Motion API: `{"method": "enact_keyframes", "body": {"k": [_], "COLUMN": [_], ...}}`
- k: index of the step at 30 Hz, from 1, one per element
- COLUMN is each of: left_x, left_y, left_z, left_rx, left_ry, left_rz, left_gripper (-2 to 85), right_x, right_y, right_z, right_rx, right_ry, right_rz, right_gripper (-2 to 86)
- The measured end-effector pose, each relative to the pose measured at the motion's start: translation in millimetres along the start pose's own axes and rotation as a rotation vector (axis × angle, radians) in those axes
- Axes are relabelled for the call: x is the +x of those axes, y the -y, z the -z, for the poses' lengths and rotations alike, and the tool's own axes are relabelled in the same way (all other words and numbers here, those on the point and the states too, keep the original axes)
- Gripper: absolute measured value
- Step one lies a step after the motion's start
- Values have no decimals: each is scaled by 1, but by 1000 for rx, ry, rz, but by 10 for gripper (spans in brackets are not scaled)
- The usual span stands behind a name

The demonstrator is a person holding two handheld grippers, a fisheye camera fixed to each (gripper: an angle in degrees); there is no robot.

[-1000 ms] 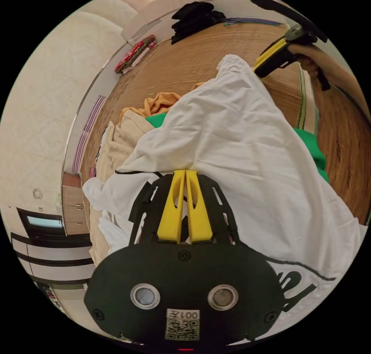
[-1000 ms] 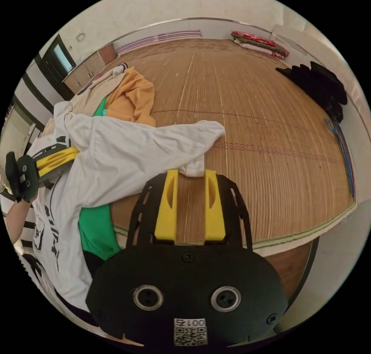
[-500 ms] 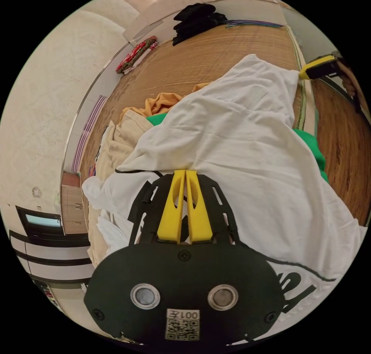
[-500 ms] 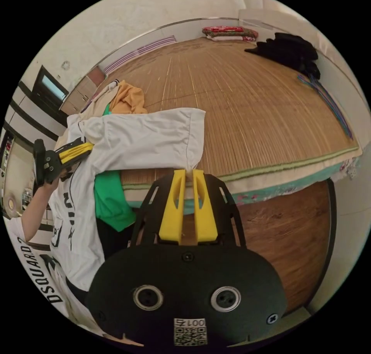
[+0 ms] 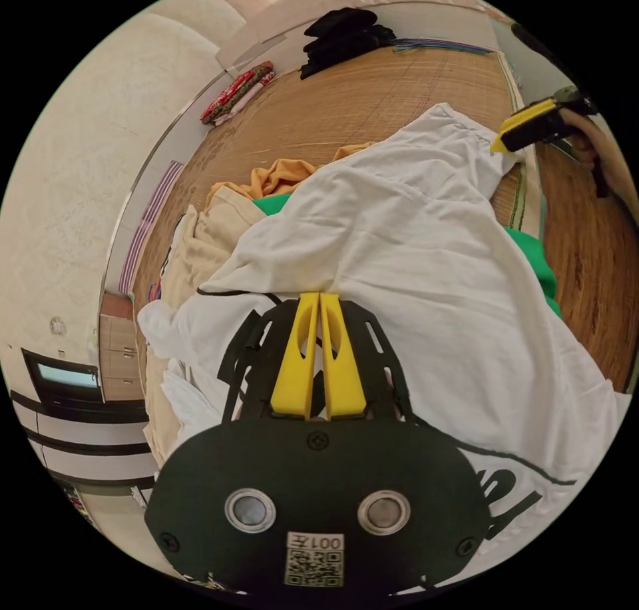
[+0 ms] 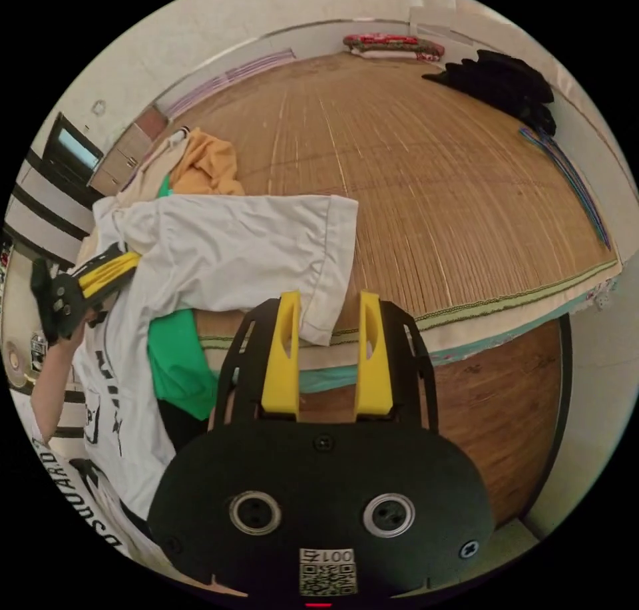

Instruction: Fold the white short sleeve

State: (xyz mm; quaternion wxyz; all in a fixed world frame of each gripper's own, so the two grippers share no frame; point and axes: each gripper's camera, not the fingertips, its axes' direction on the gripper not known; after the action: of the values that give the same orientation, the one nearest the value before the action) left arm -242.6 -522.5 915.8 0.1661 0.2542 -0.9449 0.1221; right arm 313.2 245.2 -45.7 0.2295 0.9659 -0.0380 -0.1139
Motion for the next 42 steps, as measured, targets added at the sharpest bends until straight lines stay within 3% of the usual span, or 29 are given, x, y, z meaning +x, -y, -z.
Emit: {"method": "enact_keyframes", "body": {"k": [10, 15, 19, 24, 28, 34, 42], "left_x": [-19, -30, -56, -98, -127, -140, -163], "left_y": [-41, -65, -100, -173, -236, -263, -258], "left_z": [-2, 2, 21, 41, 44, 55, 61], "left_rx": [27, 70, 109, 63, -3, 128, 185], "left_ry": [-73, -103, -118, -76, -131, -328, -499], "left_rz": [59, 63, 160, 300, 357, 273, 290], "left_gripper": [-10, -10, -10, -10, -9, 25, 83], "right_x": [-49, -100, -190, -274, -304, -278, -320], "right_y": [6, 18, 5, -27, -65, -77, -99], "right_z": [5, 79, 130, 102, 45, 64, 49], "right_rx": [72, 310, 419, 249, -5, 127, 34], "right_ry": [-195, 2, 64, 212, 319, 204, 205], "right_rz": [138, 278, 585, 856, 974, 813, 907], "right_gripper": [23, 16, 19, 38, 66, 84, 107]}}
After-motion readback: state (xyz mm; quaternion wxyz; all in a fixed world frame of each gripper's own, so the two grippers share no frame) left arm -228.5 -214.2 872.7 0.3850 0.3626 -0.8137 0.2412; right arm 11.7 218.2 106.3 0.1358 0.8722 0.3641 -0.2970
